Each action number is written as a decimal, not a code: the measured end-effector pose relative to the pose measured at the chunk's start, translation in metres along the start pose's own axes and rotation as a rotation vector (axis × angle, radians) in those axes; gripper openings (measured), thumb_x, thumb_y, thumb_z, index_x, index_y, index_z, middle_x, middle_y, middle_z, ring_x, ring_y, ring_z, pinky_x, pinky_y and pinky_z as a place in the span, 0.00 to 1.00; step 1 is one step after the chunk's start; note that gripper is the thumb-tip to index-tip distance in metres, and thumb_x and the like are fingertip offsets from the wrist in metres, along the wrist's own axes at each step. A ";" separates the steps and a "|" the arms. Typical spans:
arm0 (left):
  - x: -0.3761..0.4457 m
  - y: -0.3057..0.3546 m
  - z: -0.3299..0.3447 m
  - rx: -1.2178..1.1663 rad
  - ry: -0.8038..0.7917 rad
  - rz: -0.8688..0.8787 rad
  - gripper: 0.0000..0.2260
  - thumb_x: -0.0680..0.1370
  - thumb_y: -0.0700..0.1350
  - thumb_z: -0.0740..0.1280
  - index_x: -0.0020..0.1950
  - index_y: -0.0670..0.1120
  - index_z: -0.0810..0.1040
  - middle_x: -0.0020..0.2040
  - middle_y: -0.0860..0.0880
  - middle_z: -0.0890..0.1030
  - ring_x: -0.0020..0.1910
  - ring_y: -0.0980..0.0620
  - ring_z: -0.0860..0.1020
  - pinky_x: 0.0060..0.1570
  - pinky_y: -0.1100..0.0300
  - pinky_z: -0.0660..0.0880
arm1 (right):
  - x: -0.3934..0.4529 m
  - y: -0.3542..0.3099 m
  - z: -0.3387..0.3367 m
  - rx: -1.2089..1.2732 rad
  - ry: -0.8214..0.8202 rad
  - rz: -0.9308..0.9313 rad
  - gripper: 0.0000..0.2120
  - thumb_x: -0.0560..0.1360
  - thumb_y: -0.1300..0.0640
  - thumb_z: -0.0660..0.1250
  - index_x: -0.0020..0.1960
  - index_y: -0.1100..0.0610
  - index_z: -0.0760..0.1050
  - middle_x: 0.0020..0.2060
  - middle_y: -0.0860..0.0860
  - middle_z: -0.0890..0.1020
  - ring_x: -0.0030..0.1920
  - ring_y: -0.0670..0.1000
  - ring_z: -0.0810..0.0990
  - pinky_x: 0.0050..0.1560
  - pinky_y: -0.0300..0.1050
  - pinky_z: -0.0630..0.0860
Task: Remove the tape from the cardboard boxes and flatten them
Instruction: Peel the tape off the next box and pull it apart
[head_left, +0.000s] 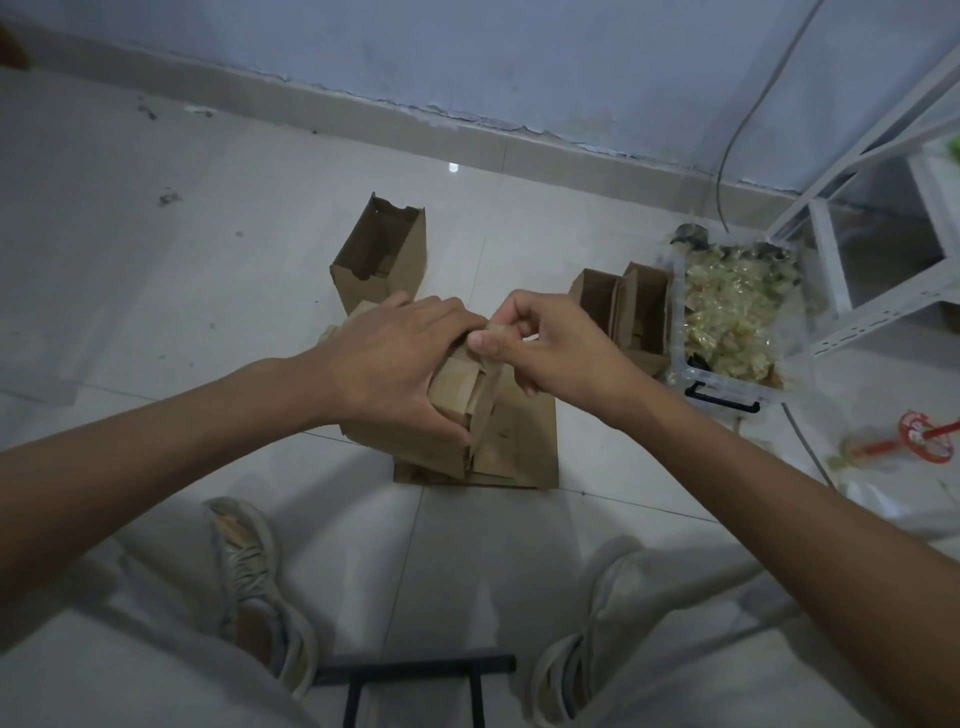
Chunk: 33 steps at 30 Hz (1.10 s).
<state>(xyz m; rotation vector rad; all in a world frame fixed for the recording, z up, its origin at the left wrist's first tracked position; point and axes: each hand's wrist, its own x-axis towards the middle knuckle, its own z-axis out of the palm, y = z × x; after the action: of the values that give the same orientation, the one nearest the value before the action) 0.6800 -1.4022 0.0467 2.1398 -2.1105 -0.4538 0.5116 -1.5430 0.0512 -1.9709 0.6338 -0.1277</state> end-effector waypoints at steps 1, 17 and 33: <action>0.000 0.000 0.001 -0.015 -0.005 -0.025 0.45 0.66 0.74 0.73 0.76 0.55 0.66 0.64 0.56 0.74 0.55 0.56 0.68 0.55 0.60 0.59 | 0.001 0.003 0.000 -0.063 0.011 -0.005 0.15 0.79 0.45 0.73 0.47 0.57 0.79 0.36 0.59 0.83 0.27 0.48 0.77 0.36 0.47 0.76; -0.007 -0.007 0.000 -0.068 0.092 0.047 0.45 0.63 0.80 0.66 0.72 0.54 0.69 0.62 0.54 0.76 0.57 0.57 0.70 0.56 0.59 0.62 | -0.009 0.014 0.000 0.071 0.202 0.016 0.18 0.84 0.50 0.67 0.41 0.62 0.74 0.29 0.51 0.71 0.30 0.49 0.68 0.37 0.42 0.67; -0.009 -0.019 0.007 -0.181 0.204 0.113 0.44 0.64 0.79 0.69 0.70 0.53 0.68 0.63 0.52 0.75 0.59 0.51 0.75 0.58 0.50 0.74 | -0.016 0.011 0.001 0.529 0.250 0.123 0.10 0.87 0.57 0.61 0.48 0.62 0.72 0.42 0.56 0.88 0.42 0.54 0.87 0.32 0.41 0.78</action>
<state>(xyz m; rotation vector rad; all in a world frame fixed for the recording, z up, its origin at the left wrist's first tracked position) 0.6962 -1.3921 0.0360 1.8712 -1.9833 -0.3807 0.4938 -1.5382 0.0438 -1.4120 0.7883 -0.4258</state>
